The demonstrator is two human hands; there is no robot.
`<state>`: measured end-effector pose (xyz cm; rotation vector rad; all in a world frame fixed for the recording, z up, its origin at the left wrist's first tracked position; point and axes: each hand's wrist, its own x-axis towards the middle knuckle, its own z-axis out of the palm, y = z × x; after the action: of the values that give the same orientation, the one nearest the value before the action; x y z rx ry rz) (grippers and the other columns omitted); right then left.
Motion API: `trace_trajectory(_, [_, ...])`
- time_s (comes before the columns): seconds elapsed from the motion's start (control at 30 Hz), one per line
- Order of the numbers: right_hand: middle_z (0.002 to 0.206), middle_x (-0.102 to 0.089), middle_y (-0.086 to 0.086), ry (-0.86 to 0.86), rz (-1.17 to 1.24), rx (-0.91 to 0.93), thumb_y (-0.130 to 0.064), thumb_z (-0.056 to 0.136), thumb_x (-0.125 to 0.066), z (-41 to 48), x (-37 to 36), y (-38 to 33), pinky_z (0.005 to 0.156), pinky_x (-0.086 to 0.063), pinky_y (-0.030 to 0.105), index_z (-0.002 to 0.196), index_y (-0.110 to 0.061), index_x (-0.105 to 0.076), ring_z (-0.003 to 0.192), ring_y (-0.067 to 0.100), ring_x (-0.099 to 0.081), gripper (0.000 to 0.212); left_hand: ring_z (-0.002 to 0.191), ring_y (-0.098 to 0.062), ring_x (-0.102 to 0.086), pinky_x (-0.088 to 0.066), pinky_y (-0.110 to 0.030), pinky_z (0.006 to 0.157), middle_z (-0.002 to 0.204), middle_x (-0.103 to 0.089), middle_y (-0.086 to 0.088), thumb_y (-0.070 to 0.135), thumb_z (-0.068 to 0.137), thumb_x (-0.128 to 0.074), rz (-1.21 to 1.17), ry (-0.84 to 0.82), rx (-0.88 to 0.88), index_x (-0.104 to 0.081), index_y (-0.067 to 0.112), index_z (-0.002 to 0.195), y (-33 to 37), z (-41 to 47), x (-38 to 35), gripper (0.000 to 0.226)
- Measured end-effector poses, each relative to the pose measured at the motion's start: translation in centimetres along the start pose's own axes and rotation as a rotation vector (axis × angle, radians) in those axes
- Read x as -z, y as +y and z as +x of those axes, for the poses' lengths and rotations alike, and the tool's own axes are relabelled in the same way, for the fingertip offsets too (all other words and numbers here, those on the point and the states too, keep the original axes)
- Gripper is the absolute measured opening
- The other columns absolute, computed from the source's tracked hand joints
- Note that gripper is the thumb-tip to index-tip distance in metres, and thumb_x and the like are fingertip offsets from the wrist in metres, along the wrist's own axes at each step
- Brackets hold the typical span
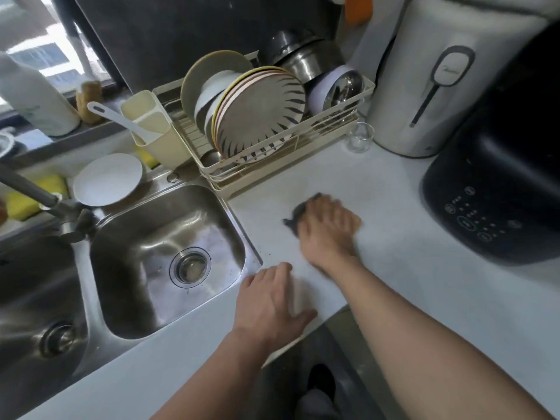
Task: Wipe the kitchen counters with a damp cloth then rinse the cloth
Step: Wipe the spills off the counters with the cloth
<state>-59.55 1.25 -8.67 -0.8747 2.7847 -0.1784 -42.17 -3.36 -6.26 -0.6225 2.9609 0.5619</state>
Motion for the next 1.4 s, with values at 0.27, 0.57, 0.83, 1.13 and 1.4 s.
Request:
trace_trajectory(0.27, [0.164, 0.006, 0.001, -0.106, -0.053, 0.246, -0.052, 0.098, -0.016, -3.1, 0.8, 7.6, 0.119, 0.004, 0.037, 0.154, -0.033, -0.001, 0.150, 0.020, 0.006, 0.061, 0.085, -0.018, -0.057, -0.045, -0.035, 0.087, 0.091, -0.053, 0.010, 0.068, 0.071, -0.062, -0.043, 0.189, -0.102, -0.047, 0.024, 0.092, -0.6, -1.0, -1.0, 0.051])
trace_trajectory(0.57, [0.162, -0.010, 0.009, -0.092, -0.120, 0.437, -0.051, 0.094, -0.018, -6.2, -0.9, 1.5, 0.119, -0.008, 0.047, 0.153, -0.028, -0.019, 0.149, 0.032, -0.008, 0.063, 0.080, -0.025, -0.048, -0.038, -0.038, 0.070, 0.088, -0.048, 0.004, 0.053, 0.073, -0.065, -0.079, 0.375, -0.200, -0.053, 0.015, 0.085, -0.5, -0.5, -0.6, 0.041])
trace_trajectory(0.83, [0.163, -0.006, 0.008, -0.056, 0.000, 0.183, -0.049, 0.097, -0.024, 4.7, 1.0, 3.3, 0.120, -0.004, 0.042, 0.153, -0.026, -0.014, 0.149, 0.029, -0.005, 0.061, 0.118, -0.026, -0.050, -0.039, -0.043, 0.096, 0.120, -0.054, 0.001, 0.070, 0.076, -0.055, -0.001, 0.157, -0.106, -0.055, 0.023, 0.111, 1.4, 3.5, -0.7, 0.058])
trace_trajectory(1.13, [0.163, -0.004, 0.008, 0.042, 0.058, -0.249, -0.051, 0.097, -0.023, -3.3, 1.1, 13.6, 0.121, 0.002, 0.041, 0.154, -0.029, -0.010, 0.150, 0.027, -0.001, 0.063, 0.140, -0.027, -0.020, -0.016, -0.050, 0.115, 0.150, -0.025, -0.004, 0.095, 0.064, -0.036, 0.151, -0.156, -0.108, -0.035, 0.027, 0.132, 9.8, 5.4, -1.1, 0.096])
trace_trajectory(1.4, [0.163, -0.005, 0.007, 0.083, 0.091, -0.552, -0.051, 0.092, -0.011, -14.8, -0.2, 17.5, 0.121, 0.003, 0.041, 0.154, -0.031, -0.010, 0.150, 0.026, 0.000, 0.066, 0.152, -0.027, -0.002, -0.005, -0.050, 0.121, 0.165, -0.003, -0.009, 0.084, 0.077, -0.035, 0.230, -0.246, -0.349, -0.017, 0.030, 0.153, 13.2, 1.8, -2.6, 0.095])
